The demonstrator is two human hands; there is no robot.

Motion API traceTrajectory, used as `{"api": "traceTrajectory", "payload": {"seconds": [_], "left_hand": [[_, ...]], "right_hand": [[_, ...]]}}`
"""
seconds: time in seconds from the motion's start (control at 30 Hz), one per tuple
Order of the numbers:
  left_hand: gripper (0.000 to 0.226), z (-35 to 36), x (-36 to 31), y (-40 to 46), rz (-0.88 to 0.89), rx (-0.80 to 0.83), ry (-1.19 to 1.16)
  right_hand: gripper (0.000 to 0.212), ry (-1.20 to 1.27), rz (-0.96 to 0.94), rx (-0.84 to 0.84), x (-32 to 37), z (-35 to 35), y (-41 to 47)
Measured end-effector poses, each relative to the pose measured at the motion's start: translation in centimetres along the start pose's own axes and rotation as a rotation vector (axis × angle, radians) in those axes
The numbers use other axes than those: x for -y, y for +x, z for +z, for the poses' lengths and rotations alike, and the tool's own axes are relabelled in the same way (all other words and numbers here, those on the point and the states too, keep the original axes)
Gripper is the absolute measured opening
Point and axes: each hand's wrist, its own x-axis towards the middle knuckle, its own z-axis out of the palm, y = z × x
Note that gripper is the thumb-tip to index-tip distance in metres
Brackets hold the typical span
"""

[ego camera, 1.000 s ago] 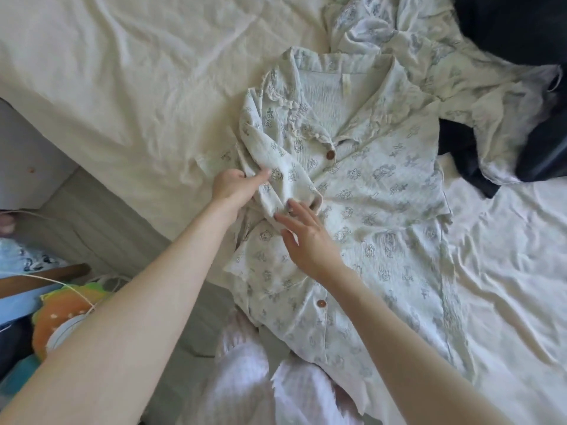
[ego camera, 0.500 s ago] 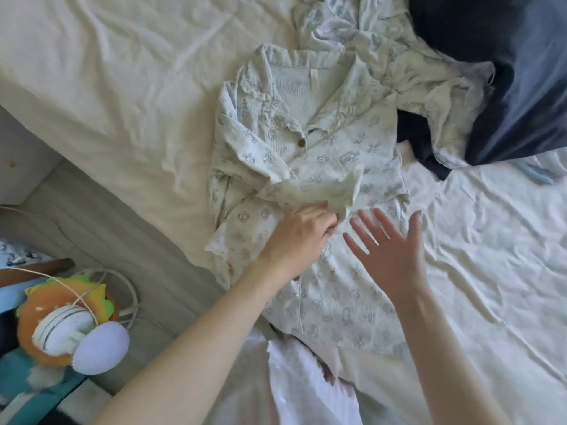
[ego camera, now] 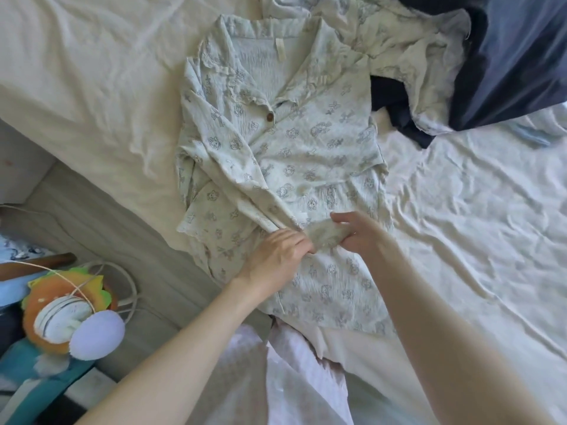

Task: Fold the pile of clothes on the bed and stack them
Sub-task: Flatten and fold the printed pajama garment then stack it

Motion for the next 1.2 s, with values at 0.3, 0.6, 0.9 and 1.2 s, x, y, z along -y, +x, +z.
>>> {"api": "traceTrajectory", "payload": {"seconds": [0.3, 0.6, 0.9, 1.2], "left_hand": [[0.025, 0.1, 0.8, -2.3, -0.140, -0.026, 0.174], [0.023, -0.2, 4.4, -2.8, -0.663, 0.024, -0.295], [0.019, -7.3, 12.2, 0.4, -1.280, -0.631, -1.177], [0.030, -9.3, 17.6, 4.4, -1.464, -0.588, -1.473]], "right_hand": [[0.022, 0.090, -0.415, -0.161, -5.7, -6.0, -3.6], [0.053, -0.519, -0.433, -0.742, -6.2, -6.2, -1.0], [0.041, -1.179, -0.953, -0.425, 3.6, 9.1, -0.2], [0.055, -1.557, -1.202, -0.389, 12.2, 26.3, 4.9]]}}
